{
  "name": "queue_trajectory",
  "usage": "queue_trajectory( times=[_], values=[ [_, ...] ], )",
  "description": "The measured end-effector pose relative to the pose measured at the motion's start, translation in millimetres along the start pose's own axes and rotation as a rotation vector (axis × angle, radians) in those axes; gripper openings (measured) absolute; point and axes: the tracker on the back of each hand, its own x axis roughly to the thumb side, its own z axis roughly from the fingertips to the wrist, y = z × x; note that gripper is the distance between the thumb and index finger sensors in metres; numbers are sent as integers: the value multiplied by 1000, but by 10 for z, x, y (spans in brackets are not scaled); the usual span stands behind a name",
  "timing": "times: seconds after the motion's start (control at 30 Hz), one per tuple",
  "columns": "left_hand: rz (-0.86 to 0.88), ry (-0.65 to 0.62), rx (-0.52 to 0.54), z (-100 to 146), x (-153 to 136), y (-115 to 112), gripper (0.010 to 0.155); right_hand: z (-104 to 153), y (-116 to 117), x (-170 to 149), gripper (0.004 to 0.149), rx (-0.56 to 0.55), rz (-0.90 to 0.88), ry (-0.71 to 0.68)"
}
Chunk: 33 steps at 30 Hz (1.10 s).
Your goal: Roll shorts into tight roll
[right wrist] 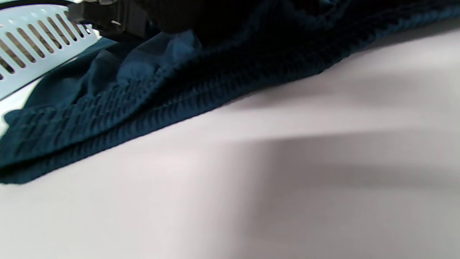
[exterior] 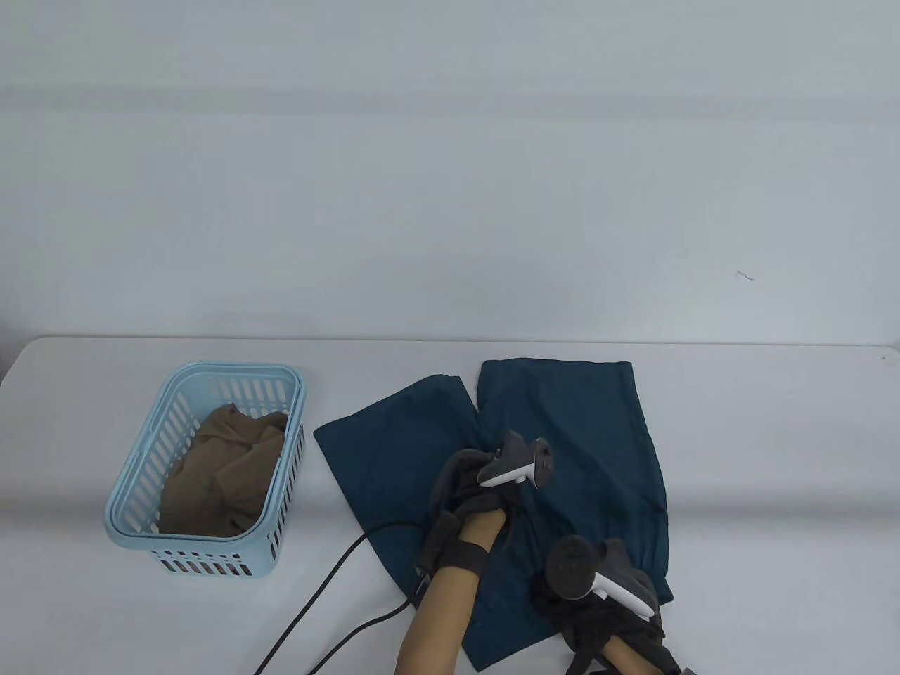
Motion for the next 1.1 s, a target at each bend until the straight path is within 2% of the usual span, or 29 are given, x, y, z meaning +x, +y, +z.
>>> queue_trajectory(
  times=[0.23, 0.63, 1.1],
  values=[
    [-143, 9, 13, 33, 110, -8, 56, 51, -40, -50, 49, 27, 53, 78],
    [-97, -1, 30, 70, 19, -10, 53, -2, -182, -177, 49, 14, 133, 246],
    [-127, 61, 13, 144, -47, -22, 50, -152, -290, -276, 50, 4, 158, 331]
  ],
)
